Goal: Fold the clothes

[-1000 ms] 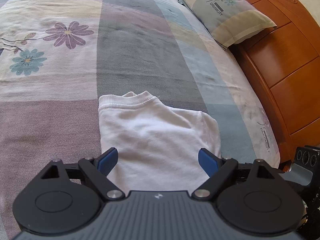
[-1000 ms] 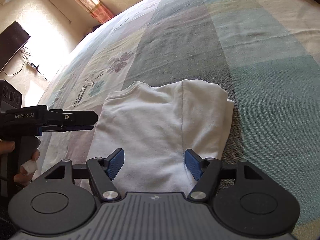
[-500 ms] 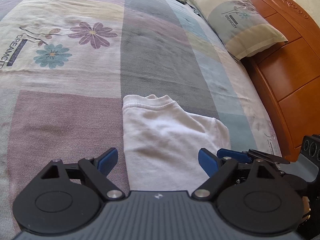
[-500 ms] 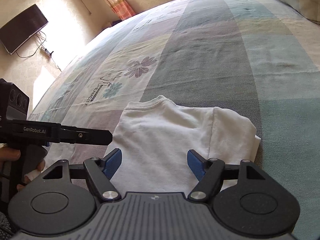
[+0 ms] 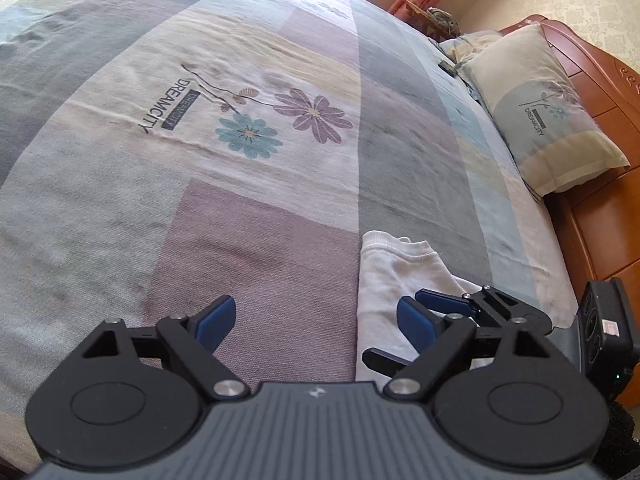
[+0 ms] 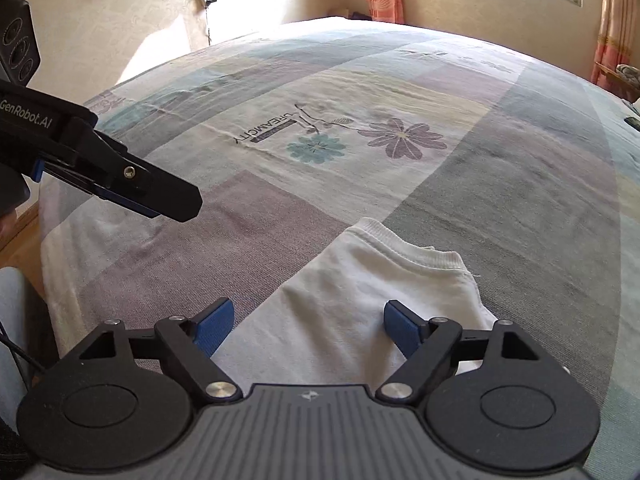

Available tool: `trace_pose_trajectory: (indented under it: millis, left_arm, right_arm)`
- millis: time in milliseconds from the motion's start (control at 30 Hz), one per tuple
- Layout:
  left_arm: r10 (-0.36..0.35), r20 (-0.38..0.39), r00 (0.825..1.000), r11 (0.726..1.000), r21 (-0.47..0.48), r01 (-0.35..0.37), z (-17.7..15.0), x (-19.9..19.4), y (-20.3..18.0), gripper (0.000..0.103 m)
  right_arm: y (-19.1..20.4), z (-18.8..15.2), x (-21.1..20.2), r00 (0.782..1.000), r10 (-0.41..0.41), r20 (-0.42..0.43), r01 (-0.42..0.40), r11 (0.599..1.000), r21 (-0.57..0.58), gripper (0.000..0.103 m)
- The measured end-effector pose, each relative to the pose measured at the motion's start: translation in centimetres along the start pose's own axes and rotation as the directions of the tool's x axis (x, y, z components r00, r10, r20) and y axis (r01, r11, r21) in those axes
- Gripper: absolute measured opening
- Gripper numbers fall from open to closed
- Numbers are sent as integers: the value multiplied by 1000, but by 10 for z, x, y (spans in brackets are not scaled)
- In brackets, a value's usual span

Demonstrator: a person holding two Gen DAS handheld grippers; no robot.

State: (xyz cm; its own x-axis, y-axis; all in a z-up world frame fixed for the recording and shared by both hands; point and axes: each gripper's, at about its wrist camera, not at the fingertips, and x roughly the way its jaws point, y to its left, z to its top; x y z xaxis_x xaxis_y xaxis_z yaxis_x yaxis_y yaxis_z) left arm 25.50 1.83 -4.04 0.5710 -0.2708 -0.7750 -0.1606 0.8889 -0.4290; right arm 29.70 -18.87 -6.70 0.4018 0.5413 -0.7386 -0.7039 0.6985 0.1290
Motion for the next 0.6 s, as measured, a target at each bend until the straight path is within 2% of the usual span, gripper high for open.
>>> trace_pose_trajectory:
  millis: [100,267,467,600]
  left_arm:
    - [10,24,1000,1000,16,-10,0,-10,2,87]
    - [-9,45,999,1000,-4,10,-3,-13,14,87]
    - [-27,62,998,997,-70,31,-13,-13,34,87]
    - [-5,73,997,996,-88,12,-12,-19,43,87]
  right_arm:
    - [0,6,2,1000,4,2,-4,1000,-14,92]
    - [-7,3,-24,999,25,45,-26,999,31,92]
    - [-10,0,-32,1000,3,8,-4,996,84,92]
    - [-6,14,-28,999,42,9,-42,997,64,92]
